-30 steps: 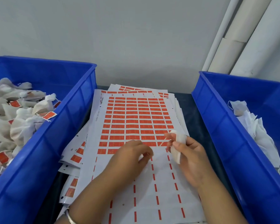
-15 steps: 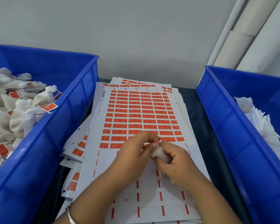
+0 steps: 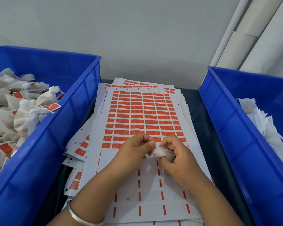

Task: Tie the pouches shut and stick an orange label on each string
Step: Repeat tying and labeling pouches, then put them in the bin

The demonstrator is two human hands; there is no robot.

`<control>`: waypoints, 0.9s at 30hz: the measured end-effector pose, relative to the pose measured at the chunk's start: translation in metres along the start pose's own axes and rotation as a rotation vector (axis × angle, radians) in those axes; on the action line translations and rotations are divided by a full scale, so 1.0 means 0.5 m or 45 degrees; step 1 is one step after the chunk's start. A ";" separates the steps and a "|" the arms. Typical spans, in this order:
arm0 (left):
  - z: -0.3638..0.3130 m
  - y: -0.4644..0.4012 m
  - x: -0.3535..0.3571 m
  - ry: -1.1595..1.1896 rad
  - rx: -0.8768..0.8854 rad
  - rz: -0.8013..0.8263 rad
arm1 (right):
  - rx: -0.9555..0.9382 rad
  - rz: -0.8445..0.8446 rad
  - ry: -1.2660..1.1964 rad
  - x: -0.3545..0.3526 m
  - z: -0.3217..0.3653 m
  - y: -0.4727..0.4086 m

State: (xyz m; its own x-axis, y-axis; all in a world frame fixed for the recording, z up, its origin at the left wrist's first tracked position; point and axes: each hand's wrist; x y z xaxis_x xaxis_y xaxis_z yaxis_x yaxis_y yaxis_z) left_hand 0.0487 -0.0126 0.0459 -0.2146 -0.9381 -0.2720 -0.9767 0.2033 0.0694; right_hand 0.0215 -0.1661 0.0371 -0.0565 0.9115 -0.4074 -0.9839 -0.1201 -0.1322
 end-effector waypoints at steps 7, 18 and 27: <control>0.000 0.000 0.007 -0.011 0.008 -0.073 | -0.027 0.041 -0.017 0.006 -0.004 0.000; -0.006 -0.005 -0.002 0.041 -0.085 -0.115 | -0.048 -0.069 -0.125 0.015 -0.001 0.002; -0.006 -0.005 -0.013 0.337 -0.366 0.087 | -0.110 -0.168 -0.116 0.019 -0.006 0.007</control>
State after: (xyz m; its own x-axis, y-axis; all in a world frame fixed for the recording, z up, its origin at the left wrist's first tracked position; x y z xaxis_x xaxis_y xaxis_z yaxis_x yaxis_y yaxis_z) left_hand 0.0524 -0.0079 0.0501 -0.2321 -0.9727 -0.0032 -0.9098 0.2159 0.3545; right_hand 0.0182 -0.1590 0.0302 0.0533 0.9529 -0.2984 -0.9658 -0.0267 -0.2580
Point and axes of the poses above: each hand's wrist, its own y-axis away from the middle knuckle, its own x-axis out of the palm, z = x × y, and after that the axes turned 7 degrees about -y, right-handed
